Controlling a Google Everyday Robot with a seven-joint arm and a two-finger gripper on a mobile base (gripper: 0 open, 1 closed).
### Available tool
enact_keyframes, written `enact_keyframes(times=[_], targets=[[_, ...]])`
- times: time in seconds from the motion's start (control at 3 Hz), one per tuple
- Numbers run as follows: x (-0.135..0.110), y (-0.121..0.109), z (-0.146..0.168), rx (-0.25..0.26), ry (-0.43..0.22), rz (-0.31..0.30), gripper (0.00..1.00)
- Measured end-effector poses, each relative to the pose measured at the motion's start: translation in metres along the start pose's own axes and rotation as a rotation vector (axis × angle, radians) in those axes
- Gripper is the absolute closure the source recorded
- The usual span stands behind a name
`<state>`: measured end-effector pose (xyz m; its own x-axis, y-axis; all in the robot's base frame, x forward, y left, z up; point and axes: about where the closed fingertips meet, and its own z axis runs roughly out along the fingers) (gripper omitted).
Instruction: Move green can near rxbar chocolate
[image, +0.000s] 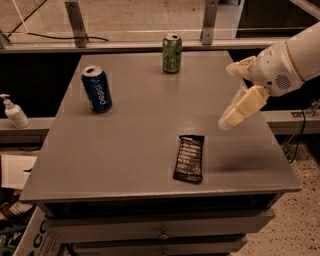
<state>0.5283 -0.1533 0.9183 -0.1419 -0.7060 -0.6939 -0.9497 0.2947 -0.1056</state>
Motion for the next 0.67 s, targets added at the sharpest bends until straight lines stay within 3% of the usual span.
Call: enact_keyframes(times=[0.67], targets=[[-0.034, -0.055, 0.020, -0.005, -0.278, 0.095, 0.00]])
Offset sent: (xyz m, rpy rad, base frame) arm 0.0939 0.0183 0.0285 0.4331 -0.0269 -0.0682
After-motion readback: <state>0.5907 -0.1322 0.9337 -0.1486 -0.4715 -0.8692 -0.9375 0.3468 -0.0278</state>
